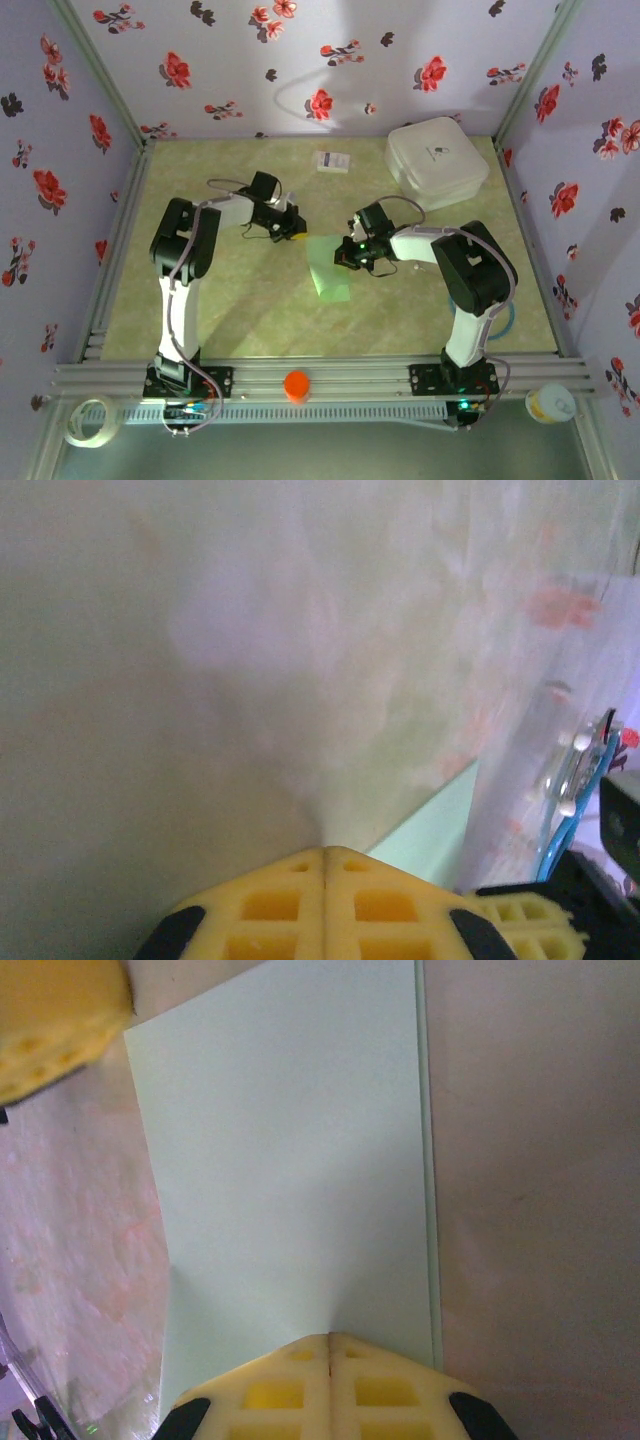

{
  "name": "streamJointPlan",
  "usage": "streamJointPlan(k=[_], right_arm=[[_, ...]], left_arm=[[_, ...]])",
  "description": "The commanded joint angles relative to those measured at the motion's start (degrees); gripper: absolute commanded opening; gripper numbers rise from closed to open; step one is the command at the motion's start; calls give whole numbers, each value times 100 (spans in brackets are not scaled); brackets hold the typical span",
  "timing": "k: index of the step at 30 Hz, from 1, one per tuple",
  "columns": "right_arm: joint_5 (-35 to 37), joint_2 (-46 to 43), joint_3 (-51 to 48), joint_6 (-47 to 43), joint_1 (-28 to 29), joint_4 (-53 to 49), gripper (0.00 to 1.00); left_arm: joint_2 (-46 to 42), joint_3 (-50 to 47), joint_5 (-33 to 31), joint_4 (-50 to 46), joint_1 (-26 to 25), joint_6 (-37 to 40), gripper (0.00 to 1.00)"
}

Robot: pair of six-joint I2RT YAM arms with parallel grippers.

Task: Fold a paper plane with a square sheet of paper (pick it up from the middle)
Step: First fold the square sheet of paper in half at the center of the table.

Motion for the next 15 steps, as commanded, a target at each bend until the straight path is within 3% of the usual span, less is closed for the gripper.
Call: streamJointPlan(k=[1, 9, 15], right_arm=[[465, 338, -223, 117, 24, -655, 0], [483, 309, -197, 195, 90, -602, 0], [545, 282, -197, 200, 103, -629, 0]], left_arm=[[242, 254, -560, -284, 107, -129, 0], [-501, 105, -817, -398, 46, -389, 3], [-1302, -527, -540, -265, -329, -393, 4]])
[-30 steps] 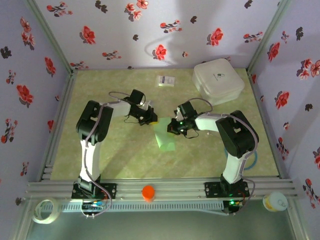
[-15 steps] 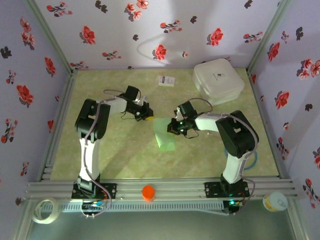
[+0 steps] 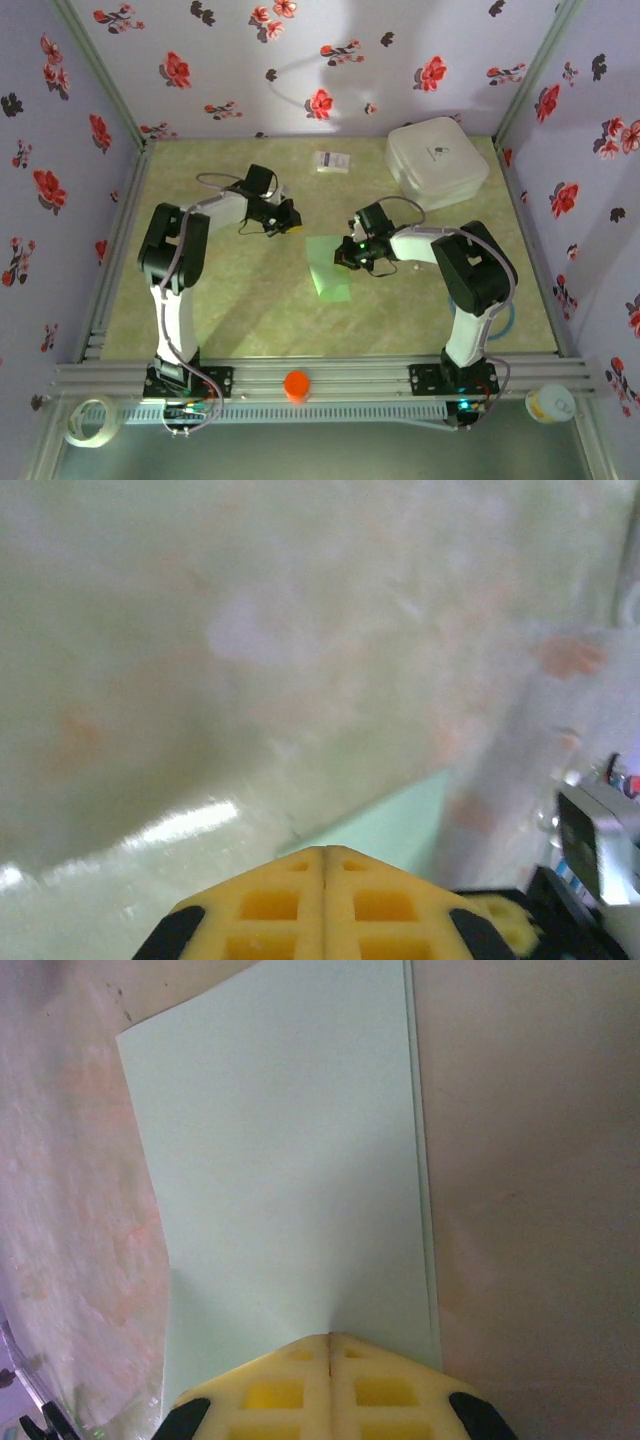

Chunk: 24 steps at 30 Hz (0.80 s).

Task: Fold a paper plane with a square sheet of paper (pick it up from the middle)
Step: First fold the square sheet of paper in half at the center of the table.

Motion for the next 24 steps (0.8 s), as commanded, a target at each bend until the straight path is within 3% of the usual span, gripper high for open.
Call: streamJointPlan(k=[1, 12, 24], right_arm=[[520, 275, -206, 49, 66, -633, 0], [547, 261, -241, 51, 66, -607, 0], [537, 269, -268, 61, 66, -585, 0]], left_arm=[[-546, -385, 184, 9, -313, -113, 3], [-649, -1226, 542, 579, -931, -344, 0], [-303, -1531, 397, 464, -941, -11, 0]])
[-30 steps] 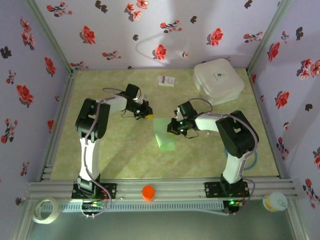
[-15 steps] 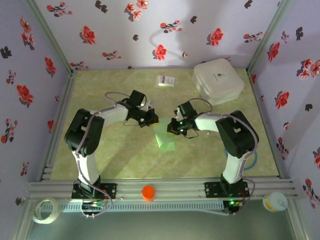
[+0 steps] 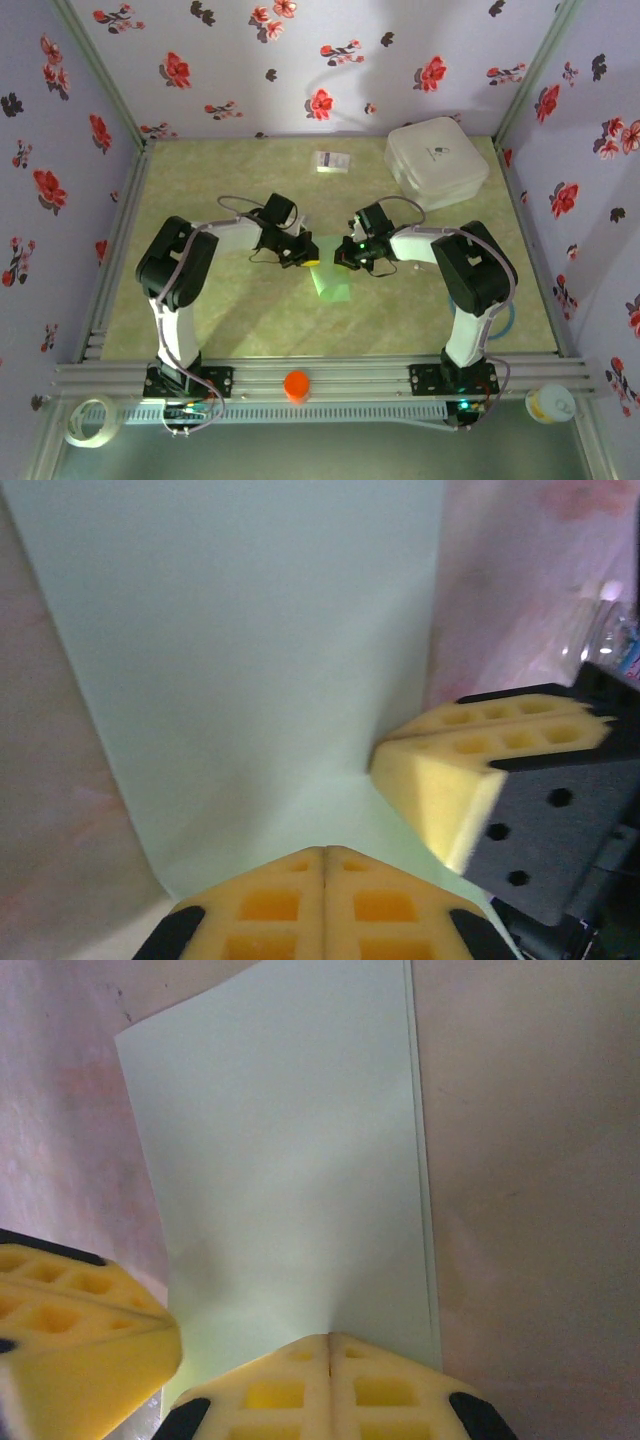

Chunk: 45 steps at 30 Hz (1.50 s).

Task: Fold a paper plane with a square sheet of paper (pick it up from the middle)
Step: First fold the square sheet of paper in half at the center of the table.

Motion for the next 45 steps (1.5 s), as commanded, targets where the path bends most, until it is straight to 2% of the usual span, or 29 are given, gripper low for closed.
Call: streamJointPlan(k=[1, 10, 19, 24, 34, 38, 45], right_arm=[[522, 273, -274, 56, 63, -580, 0], [519, 283, -288, 55, 63, -572, 0], [536, 245, -301, 66, 63, -580, 0], [535, 229, -307, 66, 63, -573, 0], [524, 230, -347, 73, 63, -528, 0], [533, 229, -373, 86, 63, -506, 0], [541, 257, -417, 108, 63, -451, 0]], left_arm=[[184, -202, -44, -100, 1, 249, 0], [124, -480, -660, -653, 96, 767, 1], [-639, -423, -49, 45, 44, -4, 4], [-670, -361, 296, 203, -81, -234, 5], [-346, -691, 324, 345, -216, -248, 3], [-234, -931, 170, 304, -171, -67, 0], [-143, -1191, -58, 335, -71, 116, 0]])
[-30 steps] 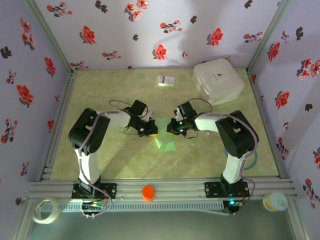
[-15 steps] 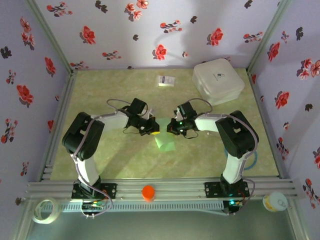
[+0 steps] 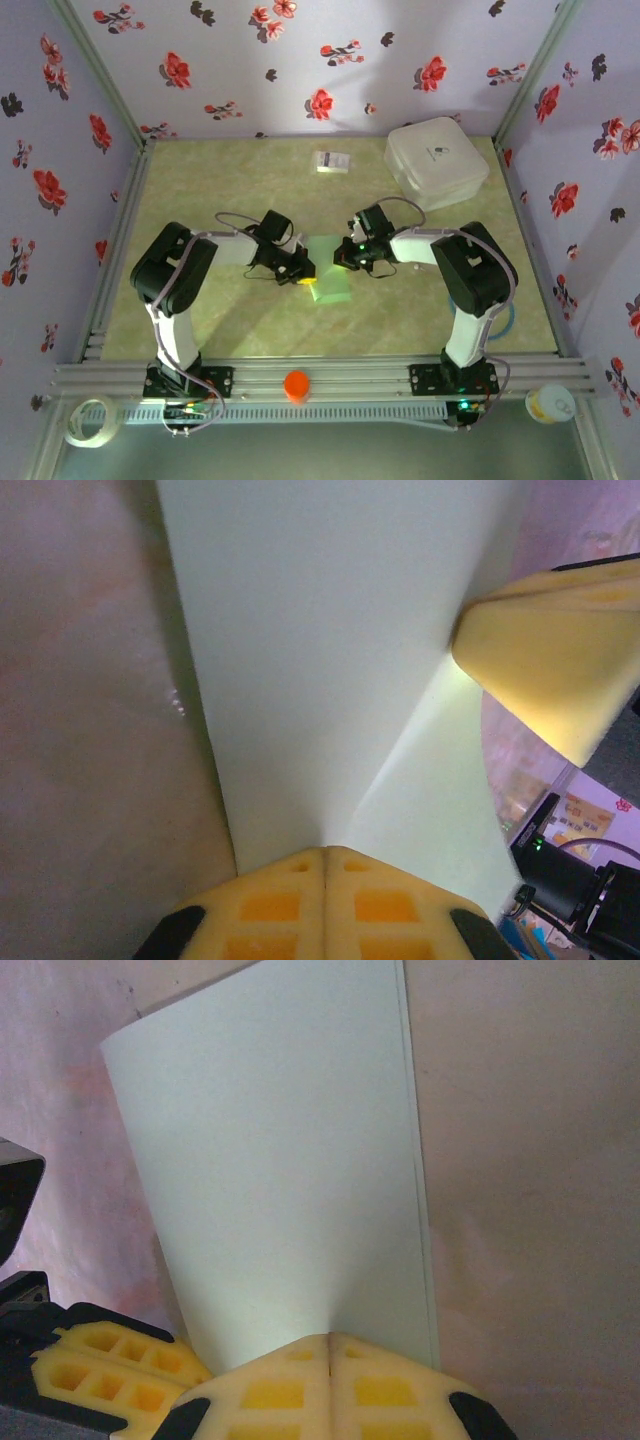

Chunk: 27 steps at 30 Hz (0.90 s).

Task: Fold a paper plane with a square sheet of paper (pick it up from the middle)
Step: First fold the square sheet of paper in half at the center of the table.

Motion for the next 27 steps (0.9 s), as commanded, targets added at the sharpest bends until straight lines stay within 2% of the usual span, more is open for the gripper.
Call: streamJointPlan(k=[1, 4, 11, 15, 27], right_arm=[[533, 276, -303, 104, 41, -663, 0], [547, 263, -312, 104, 37, -681, 0], [578, 250, -288, 114, 40, -689, 0], [584, 244, -294, 121, 43, -696, 0], [584, 252, -304, 131, 40, -676, 0]], left_arm=[[145, -231, -398, -248, 49, 244, 0], [-107, -253, -544, -231, 51, 223, 0], [-707, -140, -321, 88, -60, -220, 0], [-641, -129, -119, 392, -191, -487, 0], [-250, -770, -43, 857, -291, -546, 0]])
